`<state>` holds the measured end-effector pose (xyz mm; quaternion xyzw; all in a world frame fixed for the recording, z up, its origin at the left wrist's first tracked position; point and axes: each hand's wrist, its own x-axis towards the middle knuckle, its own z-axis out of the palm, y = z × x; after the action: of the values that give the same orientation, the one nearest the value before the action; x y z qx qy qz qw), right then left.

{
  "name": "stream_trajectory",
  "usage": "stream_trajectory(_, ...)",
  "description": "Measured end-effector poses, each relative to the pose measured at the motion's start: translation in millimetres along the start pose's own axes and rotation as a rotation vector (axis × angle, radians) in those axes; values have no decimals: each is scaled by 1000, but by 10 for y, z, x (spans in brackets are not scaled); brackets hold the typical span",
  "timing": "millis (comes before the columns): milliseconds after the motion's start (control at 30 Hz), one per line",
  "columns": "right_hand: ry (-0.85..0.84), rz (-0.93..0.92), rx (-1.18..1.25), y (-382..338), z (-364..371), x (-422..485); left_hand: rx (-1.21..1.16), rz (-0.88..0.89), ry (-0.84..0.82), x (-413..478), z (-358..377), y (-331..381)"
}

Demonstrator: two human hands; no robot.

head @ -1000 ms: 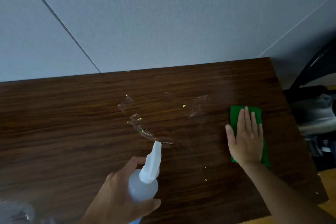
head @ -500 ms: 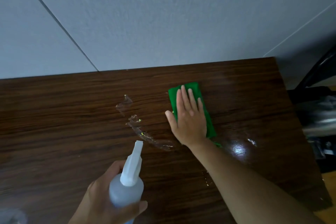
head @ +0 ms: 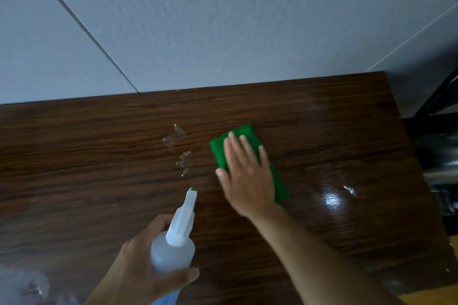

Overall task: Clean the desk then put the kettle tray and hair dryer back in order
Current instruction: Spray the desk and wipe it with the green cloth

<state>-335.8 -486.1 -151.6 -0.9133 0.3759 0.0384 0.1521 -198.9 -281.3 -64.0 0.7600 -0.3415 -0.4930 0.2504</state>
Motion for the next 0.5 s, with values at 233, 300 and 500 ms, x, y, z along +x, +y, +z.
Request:
stream_trajectory(233, 40, 292, -88, 1429, -243, -552, -78, -48, 20, -45, -97, 164)
stream_trajectory(300, 61, 373, -85, 1514, -213, -940, -86, -37, 2, -42, -98, 188)
stream_trajectory(500, 62, 580, -114, 1207, 58, -1814, -25, -53, -106, -27, -84, 259)
